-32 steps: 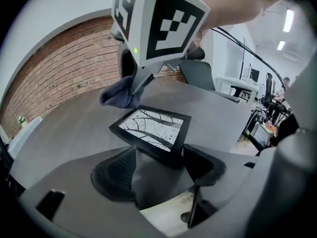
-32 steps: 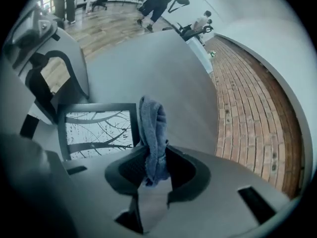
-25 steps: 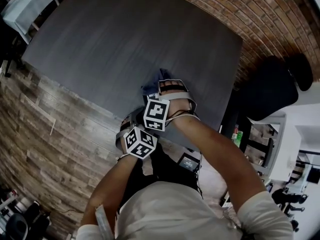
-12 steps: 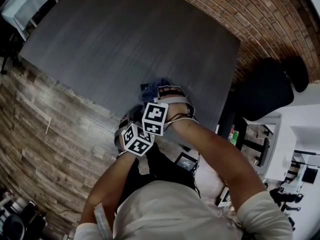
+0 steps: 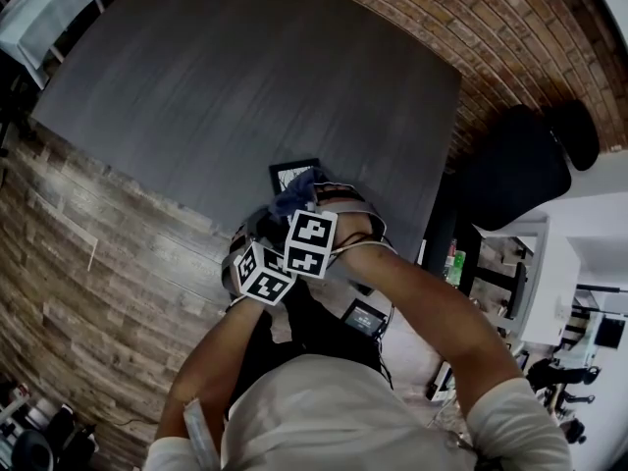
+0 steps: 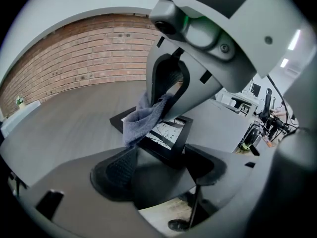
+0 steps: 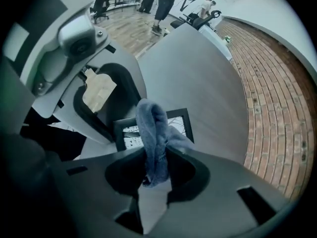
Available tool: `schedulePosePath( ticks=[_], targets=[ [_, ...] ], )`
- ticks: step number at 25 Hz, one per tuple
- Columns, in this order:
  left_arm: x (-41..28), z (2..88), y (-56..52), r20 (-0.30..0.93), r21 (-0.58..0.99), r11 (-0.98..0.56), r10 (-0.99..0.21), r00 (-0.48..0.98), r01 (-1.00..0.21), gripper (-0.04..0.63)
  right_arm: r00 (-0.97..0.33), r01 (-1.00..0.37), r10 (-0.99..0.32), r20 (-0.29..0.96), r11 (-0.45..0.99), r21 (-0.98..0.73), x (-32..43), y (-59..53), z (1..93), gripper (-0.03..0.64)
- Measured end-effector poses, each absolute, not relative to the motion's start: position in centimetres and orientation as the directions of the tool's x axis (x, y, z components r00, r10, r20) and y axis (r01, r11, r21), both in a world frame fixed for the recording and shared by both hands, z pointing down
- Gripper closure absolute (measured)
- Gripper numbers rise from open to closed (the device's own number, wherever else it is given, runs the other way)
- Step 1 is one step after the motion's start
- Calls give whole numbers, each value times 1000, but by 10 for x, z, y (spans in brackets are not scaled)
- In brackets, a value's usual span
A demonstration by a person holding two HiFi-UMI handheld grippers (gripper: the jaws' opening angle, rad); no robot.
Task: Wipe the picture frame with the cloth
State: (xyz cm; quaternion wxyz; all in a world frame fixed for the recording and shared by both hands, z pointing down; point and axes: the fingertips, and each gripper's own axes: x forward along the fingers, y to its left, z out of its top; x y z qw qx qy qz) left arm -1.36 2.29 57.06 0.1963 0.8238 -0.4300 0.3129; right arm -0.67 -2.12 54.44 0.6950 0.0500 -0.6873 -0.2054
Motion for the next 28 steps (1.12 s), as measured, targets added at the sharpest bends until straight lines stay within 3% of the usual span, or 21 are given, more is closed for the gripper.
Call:
schedulePosePath(
  ticks=[10,28],
  targets=[
    [-14,569,22,678,61,-544,-592,435,-837,287,-114,-28,-191,975,982,189,1,7,536,511],
    [-20,566,23,695,53,-556,-576,430,-830,287,-343,-301,-65,937,953,-44,11,29,494,511]
  ],
)
